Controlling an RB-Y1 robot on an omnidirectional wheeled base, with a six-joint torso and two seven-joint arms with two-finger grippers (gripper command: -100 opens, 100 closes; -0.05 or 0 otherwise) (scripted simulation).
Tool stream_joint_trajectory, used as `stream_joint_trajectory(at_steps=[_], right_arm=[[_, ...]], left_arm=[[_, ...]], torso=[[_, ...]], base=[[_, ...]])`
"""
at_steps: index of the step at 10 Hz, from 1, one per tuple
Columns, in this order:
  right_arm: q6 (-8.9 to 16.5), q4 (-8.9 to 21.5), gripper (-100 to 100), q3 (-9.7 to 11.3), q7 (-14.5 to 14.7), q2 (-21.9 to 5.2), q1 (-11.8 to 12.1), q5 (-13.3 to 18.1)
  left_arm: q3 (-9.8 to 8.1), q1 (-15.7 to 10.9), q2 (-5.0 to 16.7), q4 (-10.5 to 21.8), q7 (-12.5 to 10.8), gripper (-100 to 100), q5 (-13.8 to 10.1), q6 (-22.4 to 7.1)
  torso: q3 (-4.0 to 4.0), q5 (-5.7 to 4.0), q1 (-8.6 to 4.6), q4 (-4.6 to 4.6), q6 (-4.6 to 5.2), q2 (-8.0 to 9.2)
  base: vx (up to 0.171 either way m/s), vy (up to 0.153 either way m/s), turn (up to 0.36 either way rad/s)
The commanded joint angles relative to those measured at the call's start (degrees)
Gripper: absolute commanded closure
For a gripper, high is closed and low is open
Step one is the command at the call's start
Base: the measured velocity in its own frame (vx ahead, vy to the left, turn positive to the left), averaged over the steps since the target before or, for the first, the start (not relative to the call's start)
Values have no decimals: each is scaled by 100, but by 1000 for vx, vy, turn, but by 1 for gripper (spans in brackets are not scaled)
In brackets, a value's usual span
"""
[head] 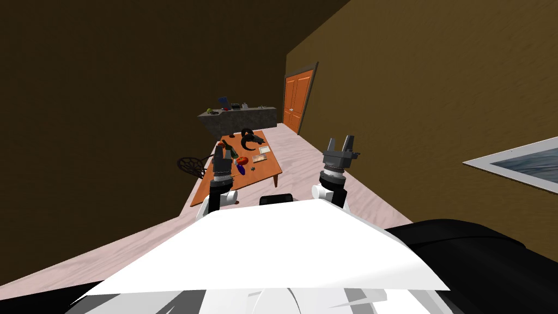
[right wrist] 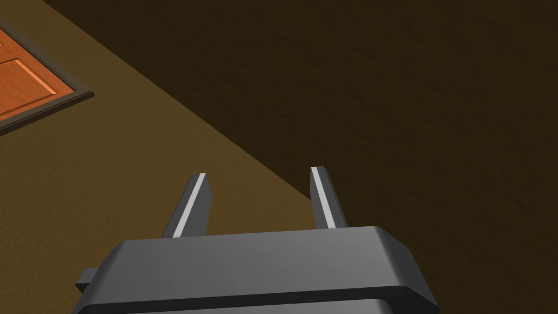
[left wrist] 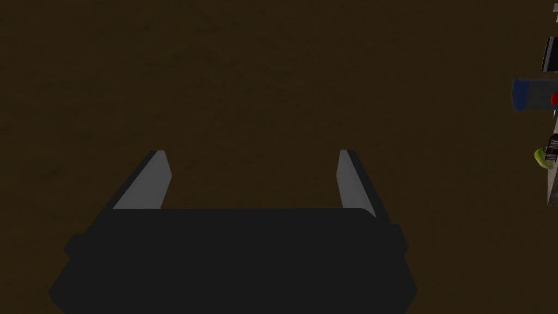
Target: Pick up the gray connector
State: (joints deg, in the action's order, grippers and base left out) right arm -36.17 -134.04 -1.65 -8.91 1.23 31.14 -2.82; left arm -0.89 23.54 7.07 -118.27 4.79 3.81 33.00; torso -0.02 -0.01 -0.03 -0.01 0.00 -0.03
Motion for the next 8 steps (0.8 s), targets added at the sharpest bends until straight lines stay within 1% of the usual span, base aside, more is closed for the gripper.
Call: stream_joint_trajectory(at_steps=[1, 3, 4, 6, 7, 8], right_arm=[[0, 0, 0, 0, 0, 0, 0, 0], [0, 0, 0, 0, 0, 0, 0, 0], [0, 0, 0, 0, 0, 0, 0, 0], [0, 0, 0, 0, 0, 0, 0, 0], [0, 0, 0, 0, 0, 0, 0, 0], [0, 0, 0, 0, 0, 0, 0, 0]], left_arm=[[-55, -50, 59, 164, 3, -100, 33, -3], [-163, -269, 139, 499, 77, -100, 204, -78], [-163, -269, 139, 552, 77, -100, 204, -78], [-279, -504, 182, 943, 157, -100, 389, -159], [-279, -504, 182, 975, 157, -100, 389, -159], [-341, -625, 193, 1184, 199, -100, 484, -203]], torso=[[0, 0, 0, 0, 0, 0], [1, 1, 2, 0, -1, 1], [0, 1, 2, 0, 0, 0], [0, 0, 1, 0, 0, 0], [0, 0, 0, 0, 0, -1], [0, 0, 0, 0, -1, 0]], base=[[2, -7, 2], [2, -3, 7], [0, 0, 0], [4, -8, 8], [4, -9, 3], [3, -9, 5]])
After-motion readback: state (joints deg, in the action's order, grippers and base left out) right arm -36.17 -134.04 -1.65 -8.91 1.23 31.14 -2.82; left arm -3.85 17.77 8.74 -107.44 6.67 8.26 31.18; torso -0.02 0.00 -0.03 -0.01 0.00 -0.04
